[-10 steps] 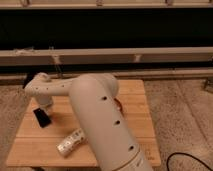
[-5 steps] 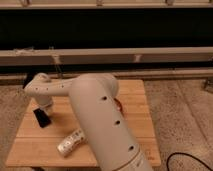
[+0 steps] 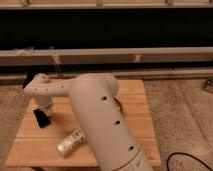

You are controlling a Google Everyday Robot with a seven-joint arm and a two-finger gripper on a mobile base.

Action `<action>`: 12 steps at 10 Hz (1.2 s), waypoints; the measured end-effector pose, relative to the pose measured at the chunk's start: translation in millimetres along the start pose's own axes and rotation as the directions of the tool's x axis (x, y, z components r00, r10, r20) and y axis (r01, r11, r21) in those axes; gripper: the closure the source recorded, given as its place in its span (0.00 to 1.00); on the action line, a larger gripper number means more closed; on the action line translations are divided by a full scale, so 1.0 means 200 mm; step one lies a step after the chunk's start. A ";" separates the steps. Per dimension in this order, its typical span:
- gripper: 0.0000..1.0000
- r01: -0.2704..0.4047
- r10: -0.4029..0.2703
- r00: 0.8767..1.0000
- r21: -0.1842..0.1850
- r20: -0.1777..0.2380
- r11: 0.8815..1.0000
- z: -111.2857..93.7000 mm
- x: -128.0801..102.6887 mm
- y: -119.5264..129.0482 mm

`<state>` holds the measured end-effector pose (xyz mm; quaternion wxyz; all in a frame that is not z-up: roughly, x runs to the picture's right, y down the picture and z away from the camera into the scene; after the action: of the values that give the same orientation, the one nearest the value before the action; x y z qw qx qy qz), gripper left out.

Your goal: Push the eraser across the table

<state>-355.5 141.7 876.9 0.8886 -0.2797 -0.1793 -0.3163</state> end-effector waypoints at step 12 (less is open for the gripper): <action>1.00 0.029 -0.029 0.999 -0.007 -0.015 1.000 0.00 -0.03 0.03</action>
<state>-355.0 149.3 872.3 0.8843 -0.2774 -0.1755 -0.3320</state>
